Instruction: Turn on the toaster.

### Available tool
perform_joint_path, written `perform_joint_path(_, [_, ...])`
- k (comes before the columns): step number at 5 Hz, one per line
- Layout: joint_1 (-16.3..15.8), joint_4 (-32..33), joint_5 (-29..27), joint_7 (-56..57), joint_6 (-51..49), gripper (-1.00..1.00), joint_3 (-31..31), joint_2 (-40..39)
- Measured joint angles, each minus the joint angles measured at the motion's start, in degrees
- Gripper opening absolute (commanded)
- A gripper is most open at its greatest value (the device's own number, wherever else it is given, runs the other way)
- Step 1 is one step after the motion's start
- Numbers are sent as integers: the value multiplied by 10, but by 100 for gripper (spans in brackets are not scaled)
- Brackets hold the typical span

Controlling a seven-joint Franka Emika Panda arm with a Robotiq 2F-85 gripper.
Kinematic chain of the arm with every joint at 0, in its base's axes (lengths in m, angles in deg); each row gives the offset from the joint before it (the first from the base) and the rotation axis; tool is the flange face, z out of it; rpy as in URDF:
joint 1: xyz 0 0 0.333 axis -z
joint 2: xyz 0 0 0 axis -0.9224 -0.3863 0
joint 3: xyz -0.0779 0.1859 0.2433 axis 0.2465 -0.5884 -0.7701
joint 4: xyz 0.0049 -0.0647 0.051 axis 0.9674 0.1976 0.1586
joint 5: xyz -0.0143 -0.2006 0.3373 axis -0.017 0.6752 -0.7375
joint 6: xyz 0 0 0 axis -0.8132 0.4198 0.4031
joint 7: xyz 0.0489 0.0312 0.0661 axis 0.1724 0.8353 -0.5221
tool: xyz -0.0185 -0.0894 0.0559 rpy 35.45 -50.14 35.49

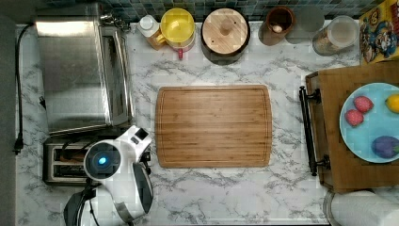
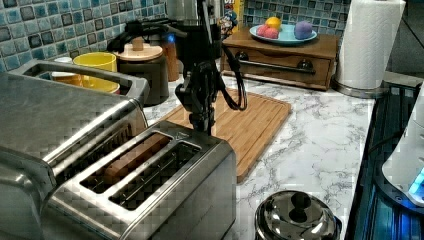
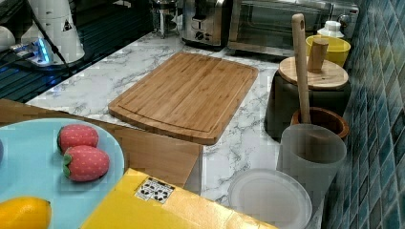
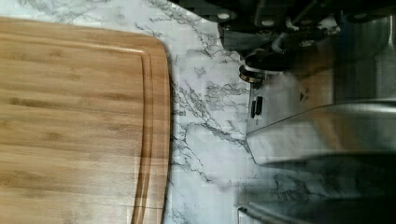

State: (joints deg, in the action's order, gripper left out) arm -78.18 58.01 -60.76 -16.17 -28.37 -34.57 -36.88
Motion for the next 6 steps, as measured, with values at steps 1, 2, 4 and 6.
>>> perform_joint_path(1, [-13,4,59,-54,29,-100,-9,-29])
perform_joint_path(2, [-14,-11,70,-97,13,-100,-6,-39])
perform_joint_path(4, [-13,16,53,-101,46,-100,-5,-18])
perform_joint_path(6, [-11,17,41,-101,49,-100,-4,-19])
